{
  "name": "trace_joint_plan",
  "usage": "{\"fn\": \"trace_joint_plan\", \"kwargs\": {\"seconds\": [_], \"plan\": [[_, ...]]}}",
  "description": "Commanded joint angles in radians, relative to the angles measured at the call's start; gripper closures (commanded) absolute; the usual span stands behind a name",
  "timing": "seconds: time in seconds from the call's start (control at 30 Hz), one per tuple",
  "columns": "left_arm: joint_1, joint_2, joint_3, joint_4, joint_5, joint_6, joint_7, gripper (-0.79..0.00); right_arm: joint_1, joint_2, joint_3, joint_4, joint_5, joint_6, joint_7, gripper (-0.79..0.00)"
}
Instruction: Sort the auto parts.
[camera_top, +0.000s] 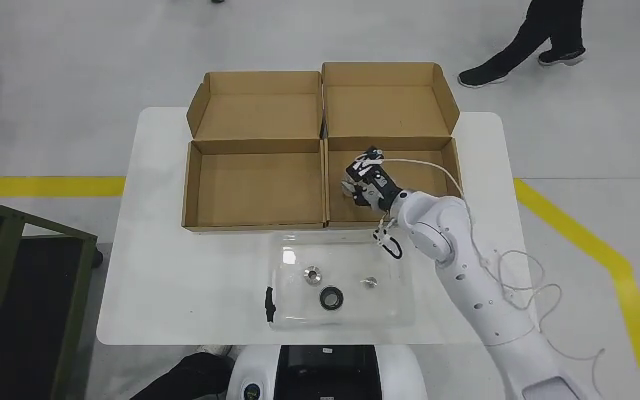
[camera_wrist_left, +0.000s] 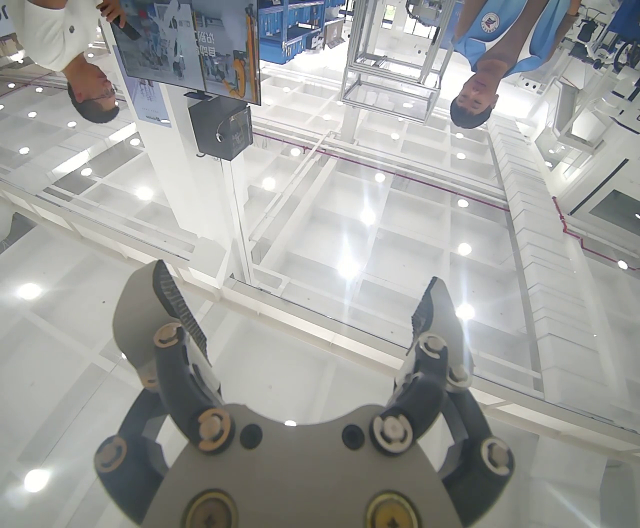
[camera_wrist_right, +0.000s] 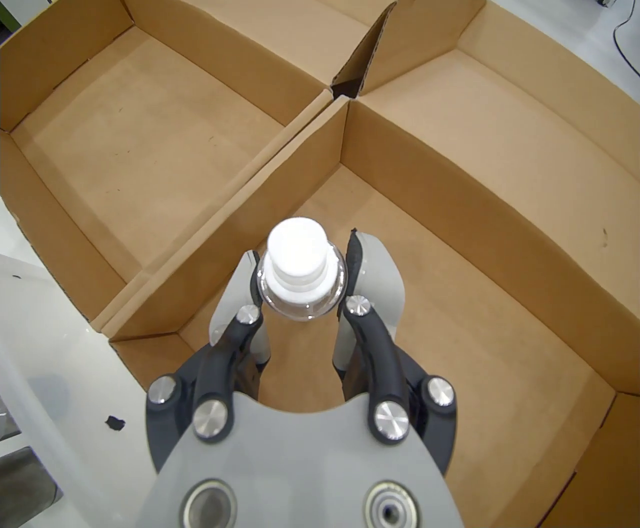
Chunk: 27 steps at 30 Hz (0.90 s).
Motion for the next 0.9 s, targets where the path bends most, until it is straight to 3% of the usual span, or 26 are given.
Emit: {"fn": "trace_joint_plan", "kwargs": {"seconds": [0.0, 0.03, 0.33, 0.63, 0.87], "plan": [[0.0, 0.0, 0.0, 0.0, 0.0, 0.0, 0.0, -0.785, -0.003, 0.001, 0.003, -0.016, -0.007, 0.003, -0.002, -0.683], [0.0, 0.0, 0.0, 0.0, 0.0, 0.0, 0.0, -0.785, -0.007, 0.002, 0.008, -0.03, -0.008, 0.006, -0.006, -0.785], [0.0, 0.0, 0.0, 0.0, 0.0, 0.0, 0.0, -0.785, -0.108, 0.026, 0.096, -0.28, -0.036, -0.032, -0.023, -0.785], [0.0, 0.0, 0.0, 0.0, 0.0, 0.0, 0.0, -0.785, -0.276, 0.055, 0.166, -0.526, -0.062, -0.154, -0.004, -0.785], [0.0, 0.0, 0.0, 0.0, 0.0, 0.0, 0.0, -0.785, -0.401, 0.075, 0.18, -0.628, -0.108, -0.257, 0.03, -0.785]]}}
